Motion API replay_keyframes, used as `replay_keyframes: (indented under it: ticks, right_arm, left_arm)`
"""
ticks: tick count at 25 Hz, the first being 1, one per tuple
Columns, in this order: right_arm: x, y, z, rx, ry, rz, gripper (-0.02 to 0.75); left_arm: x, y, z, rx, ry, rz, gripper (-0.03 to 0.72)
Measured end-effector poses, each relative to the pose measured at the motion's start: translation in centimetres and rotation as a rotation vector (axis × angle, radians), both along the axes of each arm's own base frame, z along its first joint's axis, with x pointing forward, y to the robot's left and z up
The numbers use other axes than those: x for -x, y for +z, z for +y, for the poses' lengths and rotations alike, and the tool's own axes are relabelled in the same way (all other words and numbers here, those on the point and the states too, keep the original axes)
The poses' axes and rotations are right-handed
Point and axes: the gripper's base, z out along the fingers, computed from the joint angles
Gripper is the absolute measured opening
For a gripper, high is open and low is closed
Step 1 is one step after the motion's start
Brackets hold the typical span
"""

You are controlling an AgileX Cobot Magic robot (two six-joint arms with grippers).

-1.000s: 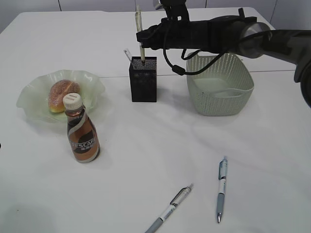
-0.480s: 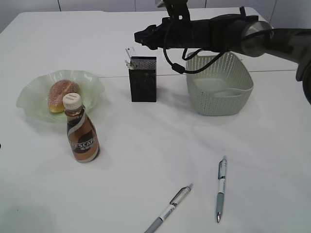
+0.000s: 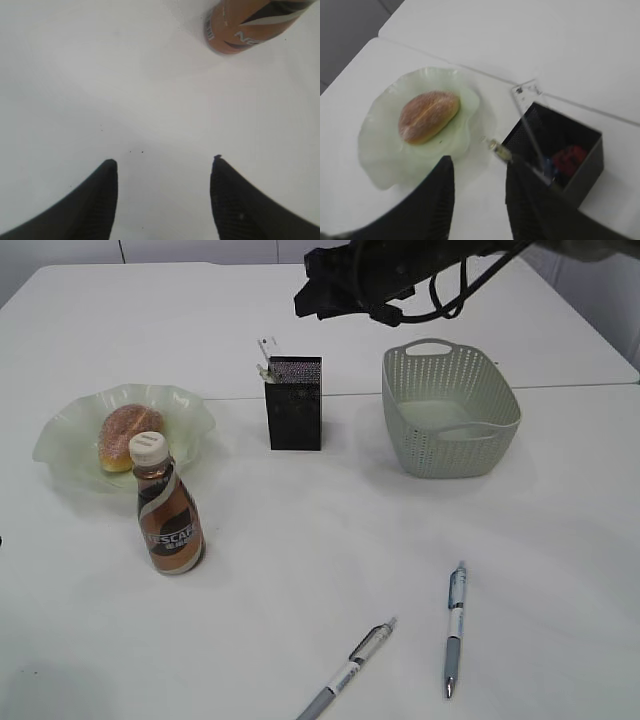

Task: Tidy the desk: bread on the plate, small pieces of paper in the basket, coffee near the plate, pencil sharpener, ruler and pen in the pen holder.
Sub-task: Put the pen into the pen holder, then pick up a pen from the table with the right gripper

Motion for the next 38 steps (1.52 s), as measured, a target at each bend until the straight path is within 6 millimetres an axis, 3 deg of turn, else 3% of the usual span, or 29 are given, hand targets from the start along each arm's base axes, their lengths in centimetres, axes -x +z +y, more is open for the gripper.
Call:
replay_keyframes:
  ticks: [6,10,17,23,32,36,38]
  right_arm:
    - [3.5,2.4,0.5,0.048,0.117,0.176,0.260]
    - [4.3,1.5,-0.2,0.159,0.085,0.319,0.261]
    - [4.7,1.4,-1.7,0.272,-0.052,0.379,0.262]
    - [8.5,1.0,-3.7,0.394,-0.110,0.466,0.262]
    - [17.7,-4.3,-6.2,0.544,-0.068,0.736,0.262]
    - [20.2,-7.4,-6.5,0.578,-0.040,0.858,0.262]
    - [20.7,-8.0,-6.5,0.564,-0.060,0.896,0.262]
  left_arm:
    - [0.0,0.0,0.0,0.000,0.000,0.000,0.433]
    - [0.0,0.0,0.0,0.000,0.000,0.001,0.433]
    - [0.0,0.0,0.1,-0.014,-0.006,0.000,0.433]
    - [0.0,0.0,0.1,-0.015,-0.006,-0.001,0.433]
    - [0.0,0.0,0.1,-0.015,-0.006,-0.001,0.433]
    - [0.0,0.0,0.1,-0.010,-0.005,0.004,0.433]
    - [0.1,0.0,0.1,-0.010,-0.005,0.007,0.433]
